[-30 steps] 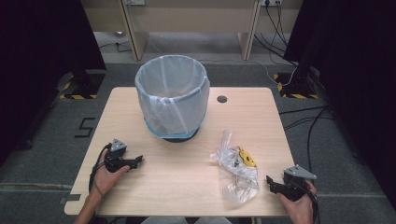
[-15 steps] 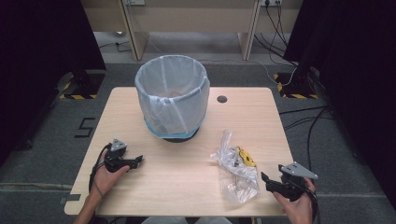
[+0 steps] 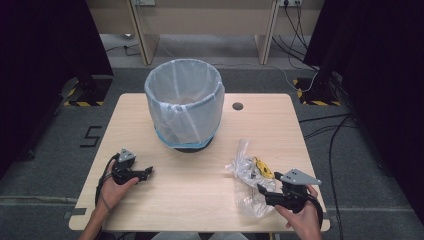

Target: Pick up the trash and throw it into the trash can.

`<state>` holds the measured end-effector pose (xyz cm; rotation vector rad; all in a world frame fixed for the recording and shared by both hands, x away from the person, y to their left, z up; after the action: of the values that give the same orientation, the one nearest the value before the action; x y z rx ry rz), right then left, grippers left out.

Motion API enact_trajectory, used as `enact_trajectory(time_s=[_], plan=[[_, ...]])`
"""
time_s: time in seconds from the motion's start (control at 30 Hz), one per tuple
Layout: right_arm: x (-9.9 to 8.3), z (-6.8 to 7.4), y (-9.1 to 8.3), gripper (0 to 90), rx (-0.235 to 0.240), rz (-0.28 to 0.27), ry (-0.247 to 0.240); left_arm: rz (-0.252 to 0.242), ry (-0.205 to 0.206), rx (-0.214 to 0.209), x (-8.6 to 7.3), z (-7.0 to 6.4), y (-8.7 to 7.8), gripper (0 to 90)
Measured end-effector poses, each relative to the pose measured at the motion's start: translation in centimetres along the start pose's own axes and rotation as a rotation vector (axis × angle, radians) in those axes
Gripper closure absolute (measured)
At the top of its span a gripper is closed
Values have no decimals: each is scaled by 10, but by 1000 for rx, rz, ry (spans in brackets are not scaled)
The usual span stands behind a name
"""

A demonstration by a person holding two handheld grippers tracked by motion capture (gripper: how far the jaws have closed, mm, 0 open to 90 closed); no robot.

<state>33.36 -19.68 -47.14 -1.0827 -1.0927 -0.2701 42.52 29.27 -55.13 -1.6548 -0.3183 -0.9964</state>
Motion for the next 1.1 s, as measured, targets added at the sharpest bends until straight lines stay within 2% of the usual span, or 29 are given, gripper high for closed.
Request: enact_trajectory(time_s=[0.03,0.07,0.2,0.27,0.43,0.47,0.6,0.63,0.83,0.87,0.93,1.0,1.03,1.07,1.1], plan=[[0,0,0,242,0,0,0,0,0,0,0,0,0,140],[1,3,3,240,-6,16,-21,0,0,0,0,0,0,140],[3,8,8,237,9,26,-30,1,0,0,0,0,0,140],[4,12,17,232,11,48,-64,1,0,0,0,0,0,140],[4,17,31,228,27,81,-84,0,0,0,0,0,0,139],[4,17,38,226,21,101,-103,0,0,0,0,0,0,139],[3,17,46,227,11,130,-114,1,0,0,0,0,0,140],[1,16,52,226,-6,155,-124,1,0,0,0,0,0,140],[-6,12,63,244,-22,202,-128,2,0,0,0,0,0,140],[-9,9,66,306,-23,216,-111,1,0,0,0,0,0,140],[-10,8,67,332,-23,218,-109,2,0,0,0,0,0,140],[-14,4,69,441,-21,239,-89,2,0,0,0,0,0,140],[-14,4,69,441,-21,239,-89,2,0,0,0,0,0,140],[-14,4,69,482,-19,233,-87,2,0,0,0,0,0,140],[-15,3,68,570,-11,239,-90,2,0,0,0,0,0,140]])
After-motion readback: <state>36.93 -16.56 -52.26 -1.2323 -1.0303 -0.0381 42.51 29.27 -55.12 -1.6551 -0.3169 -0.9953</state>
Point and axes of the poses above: each handheld gripper's, and its own axes: y roughly forward along the jaws, x roughly out of its top, z roughly to its left, the point moved 4 cm from there along y, roughly forward along the jaws
